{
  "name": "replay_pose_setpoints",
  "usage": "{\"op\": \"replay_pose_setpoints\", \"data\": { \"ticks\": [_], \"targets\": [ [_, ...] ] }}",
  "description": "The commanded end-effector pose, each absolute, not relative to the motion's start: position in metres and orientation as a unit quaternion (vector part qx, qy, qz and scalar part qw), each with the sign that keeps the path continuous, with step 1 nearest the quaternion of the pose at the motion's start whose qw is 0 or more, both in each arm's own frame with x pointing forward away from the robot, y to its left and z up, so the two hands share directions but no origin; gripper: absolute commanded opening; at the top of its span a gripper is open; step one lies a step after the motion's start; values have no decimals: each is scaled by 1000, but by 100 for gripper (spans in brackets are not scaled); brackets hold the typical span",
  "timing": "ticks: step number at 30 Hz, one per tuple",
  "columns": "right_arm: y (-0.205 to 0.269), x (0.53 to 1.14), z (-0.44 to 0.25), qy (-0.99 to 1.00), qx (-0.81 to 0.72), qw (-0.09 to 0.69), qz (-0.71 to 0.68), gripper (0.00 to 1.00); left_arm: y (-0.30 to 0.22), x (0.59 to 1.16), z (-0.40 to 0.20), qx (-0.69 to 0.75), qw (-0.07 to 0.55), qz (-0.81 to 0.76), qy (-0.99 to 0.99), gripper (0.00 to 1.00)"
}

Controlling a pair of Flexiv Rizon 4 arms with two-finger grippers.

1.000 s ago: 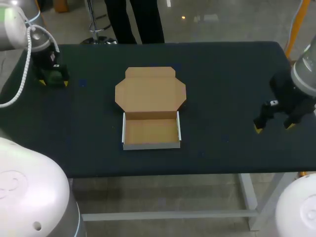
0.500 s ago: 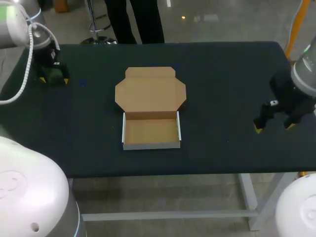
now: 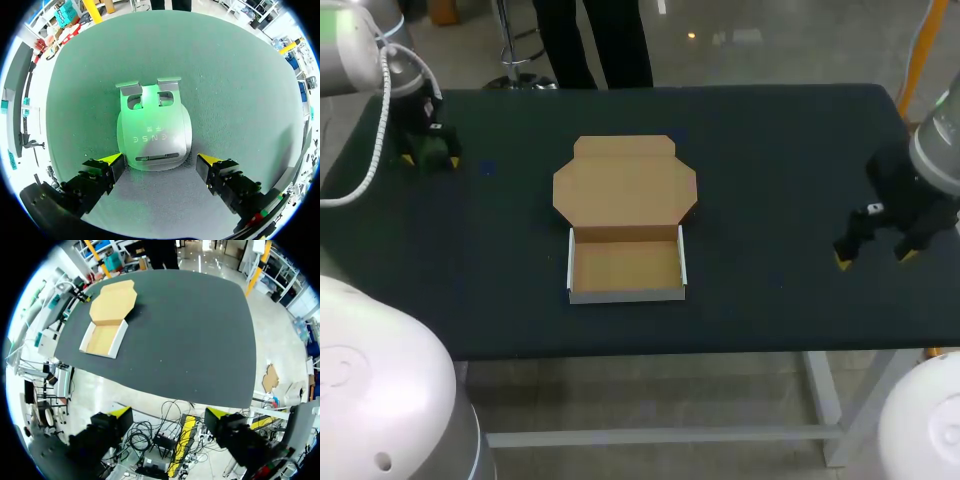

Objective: Assemble the packaging by folding the flat box into shape, placing the metal phone stand inside, and closing the box properly

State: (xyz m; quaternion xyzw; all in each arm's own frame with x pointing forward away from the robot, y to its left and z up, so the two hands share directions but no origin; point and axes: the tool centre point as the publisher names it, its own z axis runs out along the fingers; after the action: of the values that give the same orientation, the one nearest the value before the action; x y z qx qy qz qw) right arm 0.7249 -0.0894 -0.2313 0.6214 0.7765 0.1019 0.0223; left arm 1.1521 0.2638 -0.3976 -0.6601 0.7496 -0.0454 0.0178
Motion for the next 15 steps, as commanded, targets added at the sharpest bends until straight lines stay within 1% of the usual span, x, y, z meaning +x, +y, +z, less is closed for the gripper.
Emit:
{"op": "replay_pose_setpoints", "data": {
  "ticks": [1,15],
  "targets": [
    [-88,717,-234,773,620,45,124,100,265,1161,-400,-660,13,-42,750,100],
    [-88,717,-234,773,620,45,124,100,265,1169,-400,-659,15,-43,751,100]
  ]
}}
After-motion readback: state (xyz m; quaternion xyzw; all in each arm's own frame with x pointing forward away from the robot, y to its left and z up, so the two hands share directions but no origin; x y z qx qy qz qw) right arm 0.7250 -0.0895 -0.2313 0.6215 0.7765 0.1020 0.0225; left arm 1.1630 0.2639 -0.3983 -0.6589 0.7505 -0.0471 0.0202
